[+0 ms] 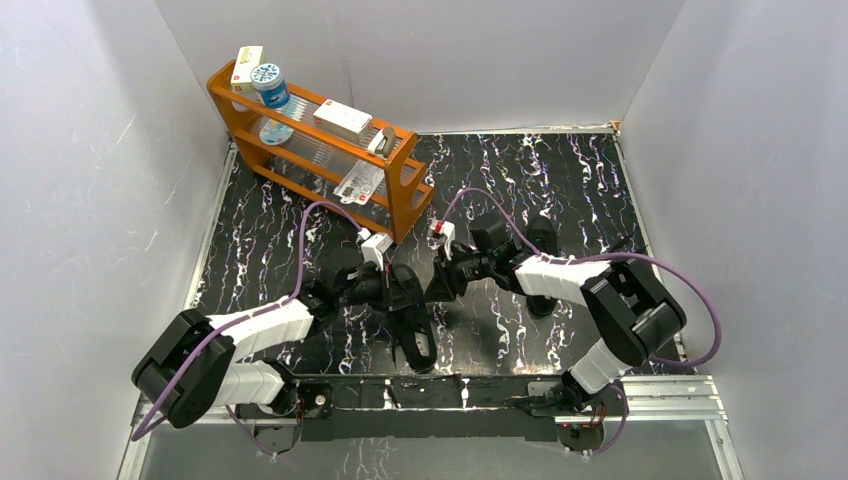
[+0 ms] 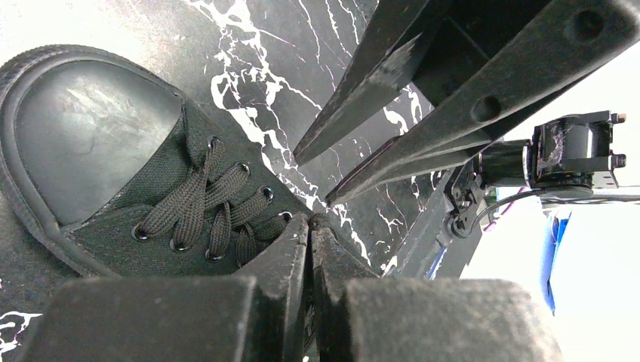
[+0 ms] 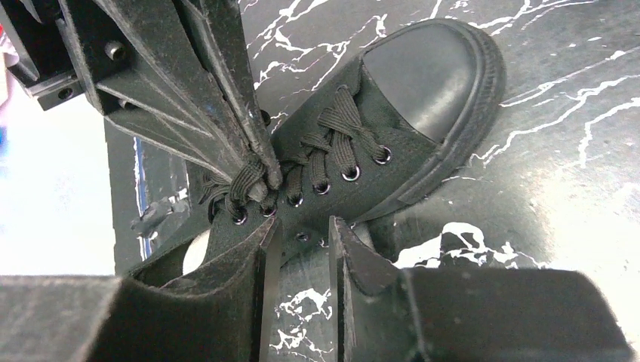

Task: Tie the shoes
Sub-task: Cross the shoelace with the shoelace.

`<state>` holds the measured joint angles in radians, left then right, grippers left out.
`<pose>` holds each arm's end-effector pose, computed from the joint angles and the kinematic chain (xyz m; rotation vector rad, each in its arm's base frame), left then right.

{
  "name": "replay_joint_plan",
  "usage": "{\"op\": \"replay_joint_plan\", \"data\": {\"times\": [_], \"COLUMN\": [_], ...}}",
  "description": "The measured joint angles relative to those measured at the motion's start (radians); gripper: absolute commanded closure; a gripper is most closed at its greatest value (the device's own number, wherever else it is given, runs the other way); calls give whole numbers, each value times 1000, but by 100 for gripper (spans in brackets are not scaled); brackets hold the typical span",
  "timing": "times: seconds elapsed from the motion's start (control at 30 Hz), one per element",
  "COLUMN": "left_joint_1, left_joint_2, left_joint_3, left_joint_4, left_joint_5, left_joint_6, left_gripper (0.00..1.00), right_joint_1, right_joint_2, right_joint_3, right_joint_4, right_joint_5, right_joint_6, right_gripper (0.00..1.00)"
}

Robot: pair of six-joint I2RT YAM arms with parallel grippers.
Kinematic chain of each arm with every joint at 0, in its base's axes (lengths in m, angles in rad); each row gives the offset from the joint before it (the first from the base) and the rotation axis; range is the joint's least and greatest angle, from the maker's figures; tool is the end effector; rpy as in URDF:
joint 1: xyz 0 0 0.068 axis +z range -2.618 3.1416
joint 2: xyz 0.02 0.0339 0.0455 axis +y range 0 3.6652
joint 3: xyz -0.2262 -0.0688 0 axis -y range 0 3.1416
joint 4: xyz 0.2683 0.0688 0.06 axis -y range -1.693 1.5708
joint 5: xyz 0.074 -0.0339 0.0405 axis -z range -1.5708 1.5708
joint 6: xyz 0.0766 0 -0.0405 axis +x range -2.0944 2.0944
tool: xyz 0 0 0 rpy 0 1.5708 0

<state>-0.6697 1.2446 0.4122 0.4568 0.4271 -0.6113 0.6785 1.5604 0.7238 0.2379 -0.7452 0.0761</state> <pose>0.2204 -0.2149 0.1170 0.3723 2.0968 -1.2232 0.2396 0.2598 0.1073 -1.0873 1.9675 1.2284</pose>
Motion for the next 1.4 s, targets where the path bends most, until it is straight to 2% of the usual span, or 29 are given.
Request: {"op": "replay_joint_plan", "data": {"times": [0.27, 0.47, 0.7, 0.87, 1.03, 1.4], "left_joint_1": [0, 0, 0, 0, 0, 1], "left_joint_2": [0, 0, -13, -20, -19, -3], "left_joint_3": [-12, -33, -72, -105, -112, -113], "left_joint_4": [18, 44, 86, 134, 171, 183], "left_joint_5": [2, 4, 2, 0, 0, -2], "left_joint_6": [-14, -42, -80, -119, -145, -155], "left_gripper": [100, 100, 100, 100, 100, 100], "right_joint_1": [39, 44, 39, 36, 36, 27], "right_joint_2": [44, 50, 50, 52, 79, 122], "right_joint_3": [-4, -46, -110, -145, -145, -144], "right_joint_4": [113, 221, 323, 410, 496, 552], "right_joint_5": [-75, -93, -94, -110, -137, -155], "right_joint_6": [6, 43, 89, 138, 174, 216], "right_gripper": [67, 79, 78, 72, 73, 89]}}
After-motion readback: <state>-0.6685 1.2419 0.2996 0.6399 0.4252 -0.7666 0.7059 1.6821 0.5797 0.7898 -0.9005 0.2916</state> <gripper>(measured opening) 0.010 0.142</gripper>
